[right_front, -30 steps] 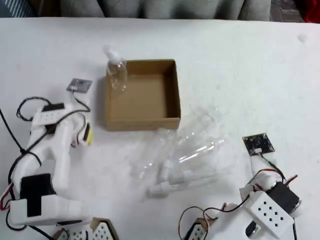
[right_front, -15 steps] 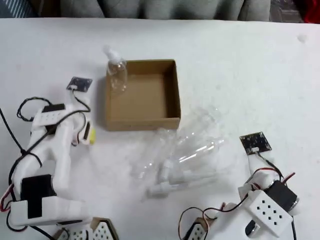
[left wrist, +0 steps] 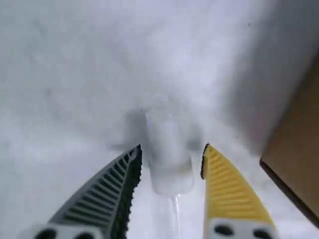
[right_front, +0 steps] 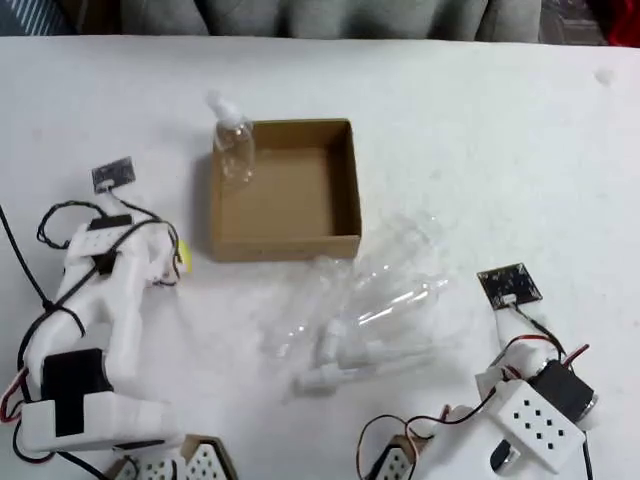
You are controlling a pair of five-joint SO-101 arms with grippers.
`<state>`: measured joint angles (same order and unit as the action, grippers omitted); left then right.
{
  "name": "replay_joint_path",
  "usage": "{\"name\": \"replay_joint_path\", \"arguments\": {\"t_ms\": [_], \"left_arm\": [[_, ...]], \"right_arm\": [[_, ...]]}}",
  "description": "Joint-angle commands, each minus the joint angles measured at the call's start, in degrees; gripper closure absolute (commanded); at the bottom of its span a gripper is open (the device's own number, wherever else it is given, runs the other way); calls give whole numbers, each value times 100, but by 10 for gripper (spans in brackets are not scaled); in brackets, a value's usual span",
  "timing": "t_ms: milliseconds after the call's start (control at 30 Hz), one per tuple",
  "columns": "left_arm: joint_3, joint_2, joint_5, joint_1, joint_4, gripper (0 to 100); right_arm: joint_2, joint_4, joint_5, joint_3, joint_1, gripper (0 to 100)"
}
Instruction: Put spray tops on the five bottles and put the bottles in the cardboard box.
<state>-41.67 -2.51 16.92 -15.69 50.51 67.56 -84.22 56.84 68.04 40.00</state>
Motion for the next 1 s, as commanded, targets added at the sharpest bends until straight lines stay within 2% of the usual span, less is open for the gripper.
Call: {"name": "replay_joint_path", "arguments": {"t_ms": [0,267,467,600,700,833,967], "left_arm": [[18,-312,114,-57,-220,819],[273,31,123,-31,-70,830],[1196,892,97,-13,651,982],[1705,1385,44,-48,1037,973],[1802,1464,-422,-40,1125,974],[1802,1464,-818,-13,1125,980],[1793,1464,-853,-13,1187,980]], "right_arm": [[31,57,26,-26,-22,981],[31,57,26,-26,-13,981],[31,145,35,-53,-22,981],[13,435,0,-70,22,981],[-13,435,0,-229,40,981],[-22,409,-26,-774,488,981],[-31,356,-308,-1407,760,981]]}}
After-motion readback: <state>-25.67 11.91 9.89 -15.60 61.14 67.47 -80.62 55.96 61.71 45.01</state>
